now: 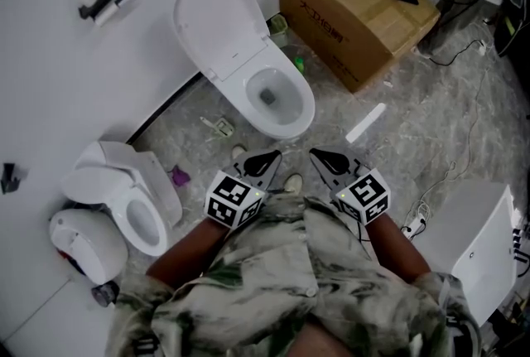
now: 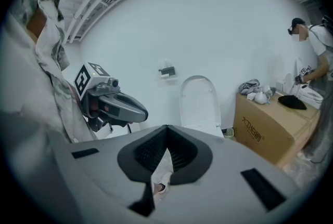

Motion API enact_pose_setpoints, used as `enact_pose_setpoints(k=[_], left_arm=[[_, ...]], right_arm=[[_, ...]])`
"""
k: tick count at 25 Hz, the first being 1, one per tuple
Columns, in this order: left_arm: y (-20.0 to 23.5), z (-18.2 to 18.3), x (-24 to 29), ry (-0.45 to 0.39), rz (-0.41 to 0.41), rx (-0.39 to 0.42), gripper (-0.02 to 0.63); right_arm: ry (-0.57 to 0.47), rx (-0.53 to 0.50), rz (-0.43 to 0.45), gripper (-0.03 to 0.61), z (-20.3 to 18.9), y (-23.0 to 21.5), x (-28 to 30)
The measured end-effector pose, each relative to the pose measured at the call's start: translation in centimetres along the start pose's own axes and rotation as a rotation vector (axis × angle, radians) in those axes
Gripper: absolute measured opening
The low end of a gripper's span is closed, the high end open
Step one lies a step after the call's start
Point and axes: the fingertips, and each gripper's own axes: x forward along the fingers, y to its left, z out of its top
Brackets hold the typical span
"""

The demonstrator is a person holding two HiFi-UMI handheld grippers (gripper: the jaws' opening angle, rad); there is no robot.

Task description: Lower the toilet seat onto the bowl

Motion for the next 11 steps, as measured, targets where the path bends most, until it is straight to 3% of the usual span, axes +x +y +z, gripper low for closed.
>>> enact_pose_setpoints(k=[11], left_arm=[[3.4, 0.9, 1.5, -0.016, 0.013, -0.031, 0.021]], right_arm=[[0.014, -0.014, 0.009, 0.021, 0.8, -1.8, 2.7]])
